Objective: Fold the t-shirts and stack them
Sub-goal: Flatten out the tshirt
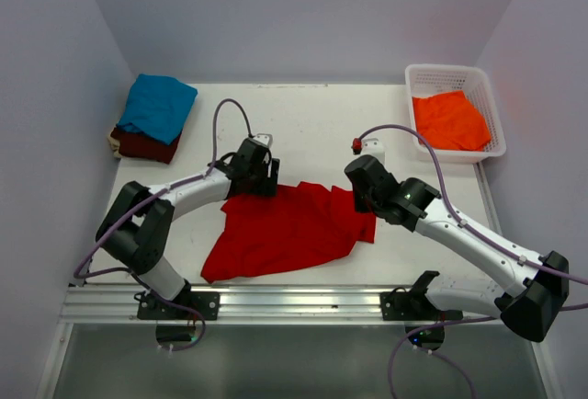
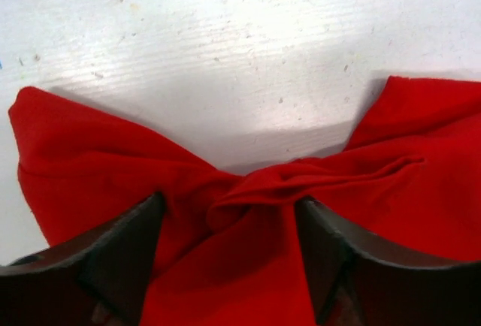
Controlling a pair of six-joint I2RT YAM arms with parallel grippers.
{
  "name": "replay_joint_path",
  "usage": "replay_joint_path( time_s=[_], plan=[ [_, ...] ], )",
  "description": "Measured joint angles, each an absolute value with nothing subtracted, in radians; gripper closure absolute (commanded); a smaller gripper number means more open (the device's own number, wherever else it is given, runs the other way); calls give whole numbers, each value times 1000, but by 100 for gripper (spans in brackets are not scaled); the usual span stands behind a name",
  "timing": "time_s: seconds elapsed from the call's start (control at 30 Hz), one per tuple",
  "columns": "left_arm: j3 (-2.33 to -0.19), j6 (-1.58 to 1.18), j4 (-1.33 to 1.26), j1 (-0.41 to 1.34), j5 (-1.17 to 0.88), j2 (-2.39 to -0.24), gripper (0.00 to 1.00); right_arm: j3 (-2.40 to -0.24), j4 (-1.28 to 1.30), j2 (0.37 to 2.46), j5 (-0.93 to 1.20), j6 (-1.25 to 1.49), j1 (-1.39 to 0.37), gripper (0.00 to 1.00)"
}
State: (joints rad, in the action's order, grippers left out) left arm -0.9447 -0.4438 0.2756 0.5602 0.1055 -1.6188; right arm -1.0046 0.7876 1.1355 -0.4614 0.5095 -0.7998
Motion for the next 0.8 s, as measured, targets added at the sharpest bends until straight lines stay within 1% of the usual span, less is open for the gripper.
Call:
replay_joint_path(
  time_s=[0.03, 0.07, 0.1, 0.17, 0.33, 0.6, 0.7, 0.8],
  plan=[
    [-945, -435, 260, 560, 104, -1625, 43, -1004, 786, 1135, -461, 509, -799, 99],
    [-945, -427, 248, 559, 102, -1629, 69, -1004, 785, 1135, -461, 509, -798, 99],
    [-947, -429, 239, 559, 100, -1634, 80, -1004, 783, 1135, -461, 509, -798, 100],
    [-957, -414, 231, 558, 93, -1642, 100, -1003, 781, 1135, -461, 509, -797, 100],
    [-994, -409, 260, 563, 83, -1620, 100, -1003, 774, 1135, -462, 509, -797, 100],
    [-1117, -411, 409, 601, 163, -1396, 100, -1003, 760, 1144, -461, 509, -791, 100],
    [-1170, -409, 424, 601, 222, -1333, 100, -1003, 751, 1158, -461, 508, -790, 100],
    [-1176, -408, 435, 601, 271, -1292, 100, -1004, 745, 1173, -457, 506, -790, 100]
  ],
)
